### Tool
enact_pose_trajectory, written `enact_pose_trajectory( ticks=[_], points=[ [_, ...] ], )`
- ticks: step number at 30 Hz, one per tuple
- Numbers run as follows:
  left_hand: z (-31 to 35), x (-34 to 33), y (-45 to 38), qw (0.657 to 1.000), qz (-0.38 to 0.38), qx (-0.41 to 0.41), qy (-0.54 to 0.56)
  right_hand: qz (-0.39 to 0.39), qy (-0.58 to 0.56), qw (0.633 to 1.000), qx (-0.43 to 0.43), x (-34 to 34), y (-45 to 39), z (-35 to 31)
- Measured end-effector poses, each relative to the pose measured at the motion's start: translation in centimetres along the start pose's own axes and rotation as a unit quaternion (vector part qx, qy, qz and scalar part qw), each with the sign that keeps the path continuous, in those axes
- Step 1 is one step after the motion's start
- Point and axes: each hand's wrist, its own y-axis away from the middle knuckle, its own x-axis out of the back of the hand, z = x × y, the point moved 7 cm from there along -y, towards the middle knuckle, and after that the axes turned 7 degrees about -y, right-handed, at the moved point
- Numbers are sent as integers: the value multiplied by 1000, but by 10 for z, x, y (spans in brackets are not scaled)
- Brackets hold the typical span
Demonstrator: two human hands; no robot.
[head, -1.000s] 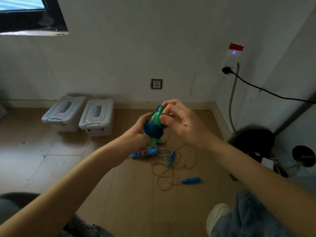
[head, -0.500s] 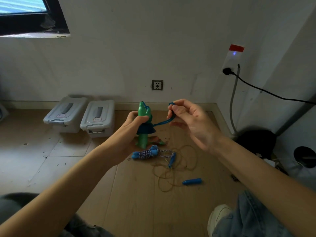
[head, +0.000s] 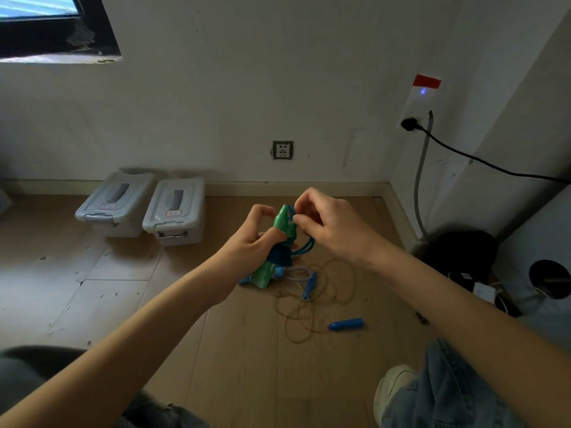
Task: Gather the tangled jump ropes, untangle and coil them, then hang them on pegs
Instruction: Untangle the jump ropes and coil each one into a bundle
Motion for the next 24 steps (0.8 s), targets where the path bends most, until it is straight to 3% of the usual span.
enact_pose_trajectory(
  ticks=[3, 9, 17, 22, 24],
  points=[
    [-4, -2, 0, 1000, -5, 16, -7, -45, 34, 998, 1, -6, 0, 2],
    [-21, -11, 4, 991, -30, 78, 105, -76, 91, 992, 35, -14, 1, -3],
    [-17, -3, -3, 998, 13, 50, 27, -61, 86, 994, 13, -22, 7, 4],
    [-19, 6, -2, 996, 77, 32, -21, -18, -114, 992, -42, -10, 7, 7],
    [-13, 6, -4, 993, 80, -5, -81, -1, -114, 992, -57, -4, 6, 12]
  ],
)
